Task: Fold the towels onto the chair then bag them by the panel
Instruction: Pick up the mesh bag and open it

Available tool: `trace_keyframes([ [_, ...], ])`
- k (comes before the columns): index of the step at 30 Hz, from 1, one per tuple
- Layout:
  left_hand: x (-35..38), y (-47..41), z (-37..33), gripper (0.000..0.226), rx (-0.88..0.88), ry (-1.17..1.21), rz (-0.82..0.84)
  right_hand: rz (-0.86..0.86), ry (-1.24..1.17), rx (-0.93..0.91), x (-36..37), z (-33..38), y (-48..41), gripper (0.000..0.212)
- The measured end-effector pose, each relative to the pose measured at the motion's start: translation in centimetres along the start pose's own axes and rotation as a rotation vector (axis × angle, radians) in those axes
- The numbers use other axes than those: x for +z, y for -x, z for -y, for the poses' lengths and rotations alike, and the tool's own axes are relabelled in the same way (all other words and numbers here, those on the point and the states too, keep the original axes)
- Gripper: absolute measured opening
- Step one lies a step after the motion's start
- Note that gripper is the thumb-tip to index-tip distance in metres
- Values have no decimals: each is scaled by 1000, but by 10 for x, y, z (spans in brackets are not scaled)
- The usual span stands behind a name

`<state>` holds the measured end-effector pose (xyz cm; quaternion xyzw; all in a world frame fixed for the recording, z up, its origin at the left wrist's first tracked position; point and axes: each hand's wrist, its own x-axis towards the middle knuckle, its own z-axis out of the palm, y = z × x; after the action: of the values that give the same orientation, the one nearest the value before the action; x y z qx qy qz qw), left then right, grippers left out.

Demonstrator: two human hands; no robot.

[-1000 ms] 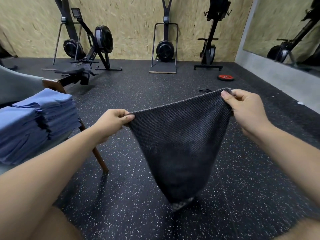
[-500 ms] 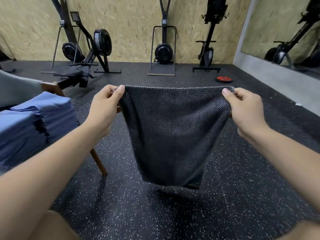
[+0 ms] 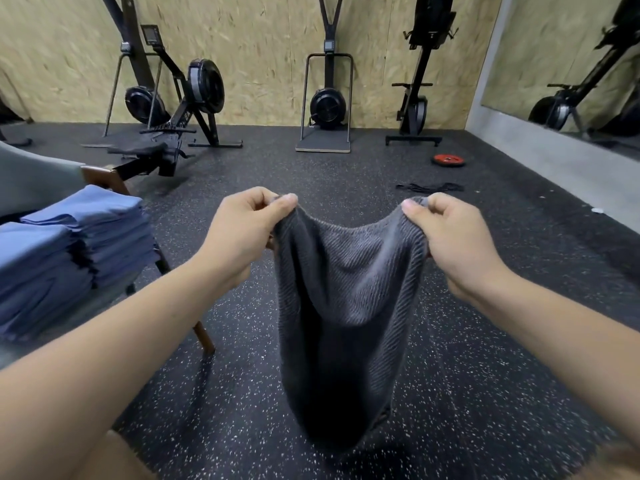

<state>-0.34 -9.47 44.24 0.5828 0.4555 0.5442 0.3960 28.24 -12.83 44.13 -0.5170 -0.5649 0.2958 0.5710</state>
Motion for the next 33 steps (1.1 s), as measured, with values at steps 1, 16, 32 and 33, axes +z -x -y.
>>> trace_keyframes([
  [1, 6, 4, 0, 27, -4, -9, 23, 40, 8, 0, 5, 2, 5, 36],
  [16, 41, 34, -8, 6, -21, -22, 181, 201, -8, -44, 33, 10, 31, 8],
  [32, 48, 47, -15, 12, 221, -455, 60, 312, 200, -134, 43, 11, 41, 33],
  [33, 49, 48, -15, 8, 231, -462, 59, 305, 195, -127, 43, 11, 41, 34],
])
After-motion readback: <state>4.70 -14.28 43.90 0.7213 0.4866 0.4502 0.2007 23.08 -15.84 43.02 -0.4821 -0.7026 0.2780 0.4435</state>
